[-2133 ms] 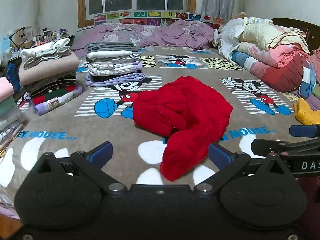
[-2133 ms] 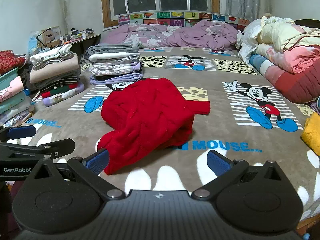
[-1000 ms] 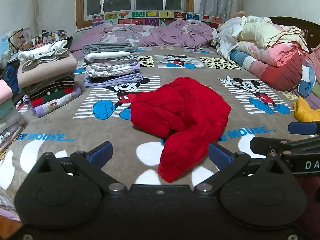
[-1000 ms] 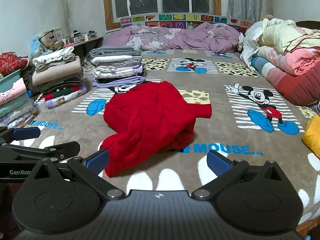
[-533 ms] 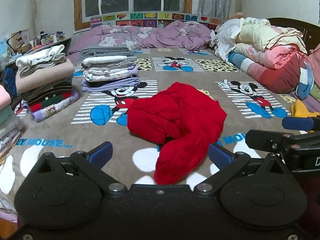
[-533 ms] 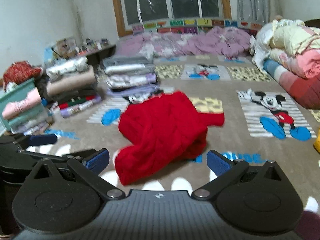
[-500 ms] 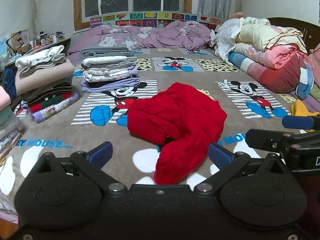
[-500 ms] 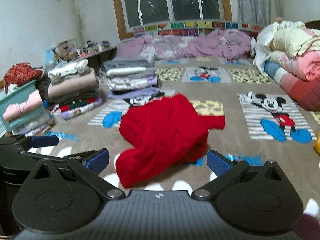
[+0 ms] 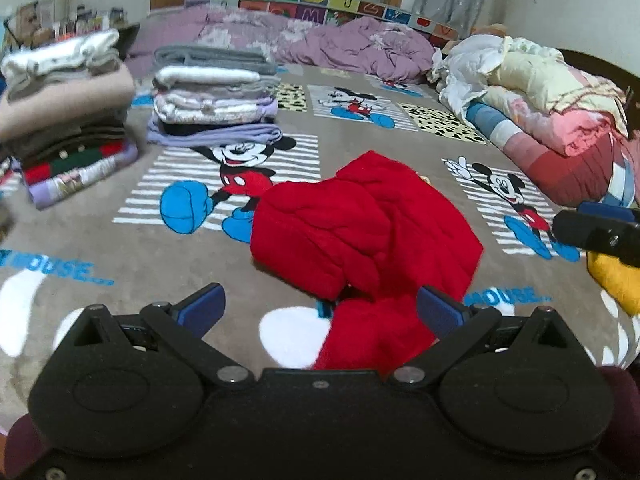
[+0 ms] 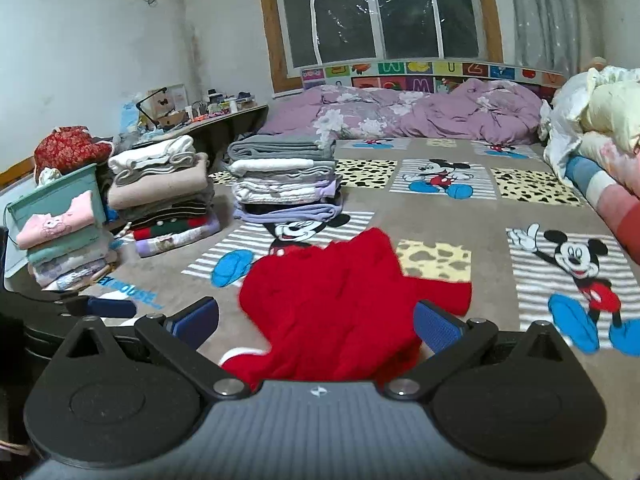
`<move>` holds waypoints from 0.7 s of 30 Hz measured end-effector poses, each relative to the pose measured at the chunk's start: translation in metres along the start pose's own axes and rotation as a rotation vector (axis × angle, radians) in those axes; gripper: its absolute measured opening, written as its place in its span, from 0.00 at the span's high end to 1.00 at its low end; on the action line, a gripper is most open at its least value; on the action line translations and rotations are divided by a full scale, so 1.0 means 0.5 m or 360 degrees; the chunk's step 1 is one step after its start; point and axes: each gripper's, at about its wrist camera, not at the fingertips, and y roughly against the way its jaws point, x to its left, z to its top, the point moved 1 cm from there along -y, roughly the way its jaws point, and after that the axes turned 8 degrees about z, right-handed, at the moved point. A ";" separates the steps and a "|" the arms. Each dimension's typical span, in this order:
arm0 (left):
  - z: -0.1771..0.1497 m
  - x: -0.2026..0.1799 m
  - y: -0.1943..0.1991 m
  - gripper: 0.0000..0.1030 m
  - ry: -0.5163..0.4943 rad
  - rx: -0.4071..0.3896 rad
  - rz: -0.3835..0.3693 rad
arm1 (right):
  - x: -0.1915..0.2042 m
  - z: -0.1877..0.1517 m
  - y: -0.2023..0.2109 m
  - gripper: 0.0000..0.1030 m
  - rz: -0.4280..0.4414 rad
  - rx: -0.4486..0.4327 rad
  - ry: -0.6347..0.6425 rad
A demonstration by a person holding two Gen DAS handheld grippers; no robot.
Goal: Fold clothes
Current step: 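Lower both grippers onto the red sweater and pinch its edges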
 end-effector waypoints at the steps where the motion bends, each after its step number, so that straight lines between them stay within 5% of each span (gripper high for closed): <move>1: 0.004 0.009 -0.014 0.00 0.0023 0.0006 -0.0023 | -0.013 0.008 -0.010 0.00 0.0000 0.0002 0.0010; 6: 0.014 0.042 -0.080 0.00 0.0068 -0.0037 -0.0064 | -0.075 0.043 -0.074 0.00 0.0049 0.0047 0.0058; 10: 0.031 0.075 -0.143 0.00 0.0154 0.0095 -0.0133 | -0.128 0.071 -0.135 0.00 0.0090 0.0105 0.0050; 21: 0.086 0.158 -0.263 0.01 0.0438 0.0086 -0.0345 | -0.270 0.136 -0.347 0.02 0.0341 0.0340 -0.0241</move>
